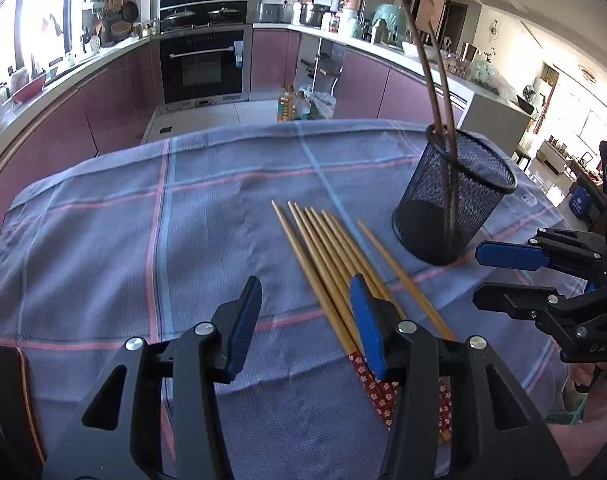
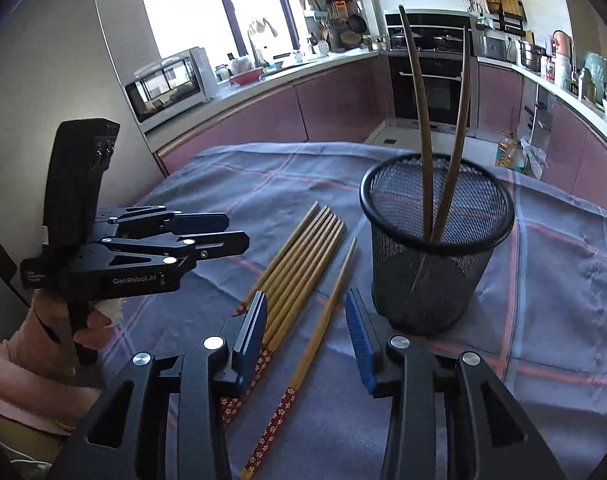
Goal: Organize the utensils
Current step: 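Move the open right gripper back over the chopsticks and grasp one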
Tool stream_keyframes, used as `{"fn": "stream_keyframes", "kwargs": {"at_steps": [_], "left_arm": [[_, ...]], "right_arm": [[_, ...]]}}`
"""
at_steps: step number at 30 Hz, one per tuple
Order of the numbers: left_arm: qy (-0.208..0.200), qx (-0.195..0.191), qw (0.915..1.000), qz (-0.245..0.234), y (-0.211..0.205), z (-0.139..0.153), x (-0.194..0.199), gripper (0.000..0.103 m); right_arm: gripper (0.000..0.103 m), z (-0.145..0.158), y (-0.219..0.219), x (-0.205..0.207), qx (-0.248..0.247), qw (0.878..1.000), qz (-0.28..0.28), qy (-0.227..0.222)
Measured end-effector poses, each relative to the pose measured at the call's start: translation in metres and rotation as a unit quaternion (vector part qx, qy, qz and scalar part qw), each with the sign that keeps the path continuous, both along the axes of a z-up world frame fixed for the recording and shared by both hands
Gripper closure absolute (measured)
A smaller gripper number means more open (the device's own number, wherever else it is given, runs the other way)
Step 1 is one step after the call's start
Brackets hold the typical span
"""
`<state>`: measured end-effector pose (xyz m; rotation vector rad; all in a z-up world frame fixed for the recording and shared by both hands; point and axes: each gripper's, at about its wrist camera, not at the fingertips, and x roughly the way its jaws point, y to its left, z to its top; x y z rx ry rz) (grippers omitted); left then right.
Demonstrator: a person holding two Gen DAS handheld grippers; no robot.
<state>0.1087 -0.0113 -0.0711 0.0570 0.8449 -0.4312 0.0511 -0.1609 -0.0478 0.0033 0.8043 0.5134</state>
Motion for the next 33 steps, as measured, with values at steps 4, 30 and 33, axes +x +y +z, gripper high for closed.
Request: {"fn": "stream_keyframes", "kwargs": {"at_steps": [4,30,33], "left_arm": [[0.024,0.003,0.9997,0.000,-0.005,-0.021,0.003,0.058],[0.030,0.045,0.9984,0.015,-0.027,-0.040,0.014,0.073],[0.033,0.040,0.9985,0.017,-0.026,-0.040,0.017,0.073]], "right_arm": [[0.065,-0.021,0.006,0.005,-0.016,0.999,-0.017,0.023],[0.077,-0.034,0.016,0.013,-0.060,0.997,-0.044,0.024],[0.084,-0.034,0.016,0.014,-0.059,0.997,-0.042,0.026]]}}
